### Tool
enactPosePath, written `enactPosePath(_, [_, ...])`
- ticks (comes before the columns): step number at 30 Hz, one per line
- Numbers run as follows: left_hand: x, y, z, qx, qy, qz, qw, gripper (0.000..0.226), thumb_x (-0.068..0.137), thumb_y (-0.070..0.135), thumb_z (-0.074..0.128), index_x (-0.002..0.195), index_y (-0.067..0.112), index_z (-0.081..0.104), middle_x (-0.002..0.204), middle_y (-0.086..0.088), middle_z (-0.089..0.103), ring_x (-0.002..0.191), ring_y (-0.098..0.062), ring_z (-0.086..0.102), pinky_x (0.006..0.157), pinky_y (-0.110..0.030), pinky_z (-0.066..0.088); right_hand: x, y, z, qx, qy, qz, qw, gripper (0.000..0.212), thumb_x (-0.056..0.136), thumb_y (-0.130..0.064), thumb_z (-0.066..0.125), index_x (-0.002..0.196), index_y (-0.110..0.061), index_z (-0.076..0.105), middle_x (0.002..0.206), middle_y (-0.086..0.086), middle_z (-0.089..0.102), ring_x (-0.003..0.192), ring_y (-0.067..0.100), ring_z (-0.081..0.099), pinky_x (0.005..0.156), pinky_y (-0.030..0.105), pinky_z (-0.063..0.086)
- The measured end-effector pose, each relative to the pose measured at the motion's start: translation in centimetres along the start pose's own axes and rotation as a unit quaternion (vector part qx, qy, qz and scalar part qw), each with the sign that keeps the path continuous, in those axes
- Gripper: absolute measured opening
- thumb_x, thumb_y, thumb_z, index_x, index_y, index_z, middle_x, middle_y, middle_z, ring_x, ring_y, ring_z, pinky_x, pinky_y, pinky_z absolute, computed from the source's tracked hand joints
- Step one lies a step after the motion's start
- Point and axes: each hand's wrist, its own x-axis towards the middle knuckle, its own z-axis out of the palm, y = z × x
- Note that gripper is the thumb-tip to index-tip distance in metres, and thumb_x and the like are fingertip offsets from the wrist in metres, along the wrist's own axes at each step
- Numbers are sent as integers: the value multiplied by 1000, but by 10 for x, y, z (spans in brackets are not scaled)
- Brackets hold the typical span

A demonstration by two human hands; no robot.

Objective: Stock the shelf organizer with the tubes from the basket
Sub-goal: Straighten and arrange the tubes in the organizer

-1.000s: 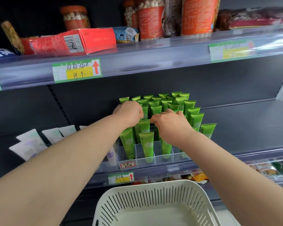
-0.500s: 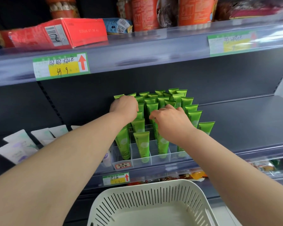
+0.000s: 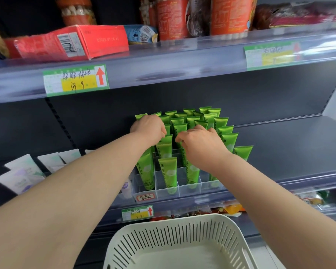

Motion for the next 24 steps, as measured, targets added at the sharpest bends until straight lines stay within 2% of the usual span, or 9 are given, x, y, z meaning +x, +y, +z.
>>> enactPosePath(7, [-16,-19,-23,-16,27,-5,999,19,92,20,64,105,28,74,116,6,69,109,-20,61,86,-31,47,6,-25,-3,8,4,-19,1000,39,90,-8,48,124,-26,54,114,-2,64,116,23,46,77,37,30])
enactPosePath(11, [-29,-38,-35,-25,23,-14,999,19,90,21,66,105,29,74,114,6,69,107,-20,61,83,-28,46,12,-49,4,21,-3,-45,999,38,91,-10,50,125,-26,54,118,-1,63,119,25,45,87,40,37])
enactPosePath(18, [-47,-61,-41,-43,15,-18,999,18,89,22,68,105,27,74,112,7,69,103,-17,62,80,-27,47,22,-79,26,-6,-37,-83,996,35,92,-11,53,124,-25,55,119,-2,61,115,24,44,81,39,35])
enactPosePath(21, [-50,-65,-39,-44,16,-8,999,19,89,21,67,105,27,74,111,7,70,103,-16,62,79,-26,46,23,-82,30,-5,-64,-73,995,28,95,-14,49,120,-25,56,113,1,63,114,26,44,82,39,33])
enactPosePath(24, [-49,-66,-37,-51,17,-7,999,19,89,21,66,106,26,74,112,7,70,105,-16,62,78,-26,45,22,-80,28,-17,-69,-67,995,19,97,-16,46,110,-22,59,97,3,63,110,26,45,77,38,30])
